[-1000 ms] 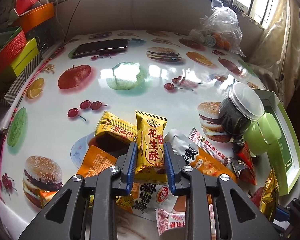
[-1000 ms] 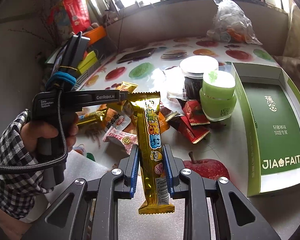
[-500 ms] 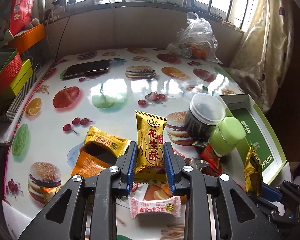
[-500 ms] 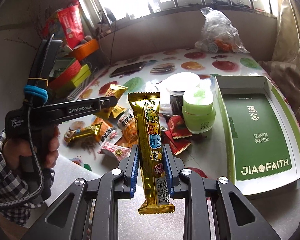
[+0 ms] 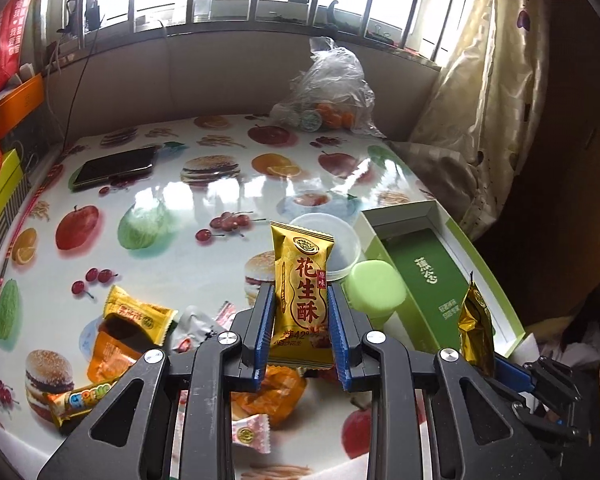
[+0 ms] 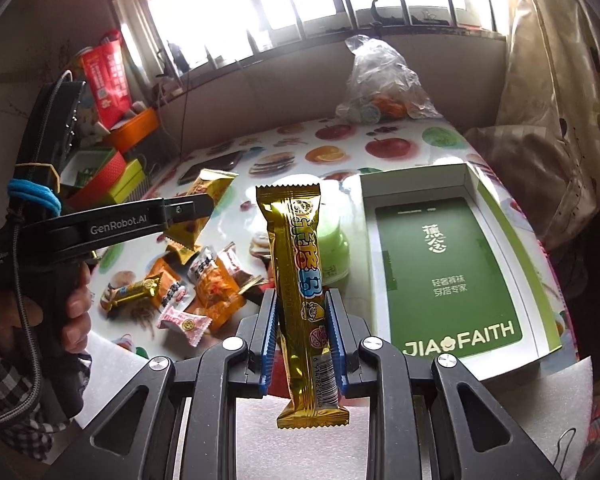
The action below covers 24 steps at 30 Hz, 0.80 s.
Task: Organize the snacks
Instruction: 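Carry both held snacks over the open green gift box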
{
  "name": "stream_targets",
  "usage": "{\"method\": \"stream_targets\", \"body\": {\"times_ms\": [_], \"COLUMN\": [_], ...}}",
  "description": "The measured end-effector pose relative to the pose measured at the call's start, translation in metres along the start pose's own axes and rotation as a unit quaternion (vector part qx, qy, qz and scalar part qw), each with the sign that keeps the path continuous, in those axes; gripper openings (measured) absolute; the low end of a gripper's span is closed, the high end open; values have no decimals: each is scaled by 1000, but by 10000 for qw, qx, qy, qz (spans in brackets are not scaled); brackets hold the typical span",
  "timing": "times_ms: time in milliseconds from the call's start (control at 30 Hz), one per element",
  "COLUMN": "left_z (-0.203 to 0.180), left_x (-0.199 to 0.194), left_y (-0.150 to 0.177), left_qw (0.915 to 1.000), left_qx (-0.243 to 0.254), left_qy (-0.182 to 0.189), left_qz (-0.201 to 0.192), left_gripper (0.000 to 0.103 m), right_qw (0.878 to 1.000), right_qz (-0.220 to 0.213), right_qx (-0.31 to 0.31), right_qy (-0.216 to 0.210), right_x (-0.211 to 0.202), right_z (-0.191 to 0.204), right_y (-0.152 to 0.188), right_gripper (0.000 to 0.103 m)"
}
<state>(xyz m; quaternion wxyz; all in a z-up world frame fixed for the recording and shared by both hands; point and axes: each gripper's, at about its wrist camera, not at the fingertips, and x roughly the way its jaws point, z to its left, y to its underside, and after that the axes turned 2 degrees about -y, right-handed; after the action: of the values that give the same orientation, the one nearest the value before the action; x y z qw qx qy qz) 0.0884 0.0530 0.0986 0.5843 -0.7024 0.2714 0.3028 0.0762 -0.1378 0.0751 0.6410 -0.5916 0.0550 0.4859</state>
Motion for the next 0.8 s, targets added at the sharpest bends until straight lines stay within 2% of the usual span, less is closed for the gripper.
{"method": "stream_targets", "body": {"times_ms": [400, 800], "left_z": [-51, -86], "left_x": [10, 32], "left_y": [-9, -7], "left_qw": [9986, 9957], "left_qx": [299, 344], "left_qy": [429, 782], "left_qz": [59, 359], "left_gripper": [28, 28], "right_qw": [9984, 9946], "right_qz": [-241, -129], "right_qx": [310, 561], "right_qy": [405, 860], "right_x": [-21, -9], "right_z": [-39, -81], "right_y": [-10, -12], "right_gripper": [22, 22]}}
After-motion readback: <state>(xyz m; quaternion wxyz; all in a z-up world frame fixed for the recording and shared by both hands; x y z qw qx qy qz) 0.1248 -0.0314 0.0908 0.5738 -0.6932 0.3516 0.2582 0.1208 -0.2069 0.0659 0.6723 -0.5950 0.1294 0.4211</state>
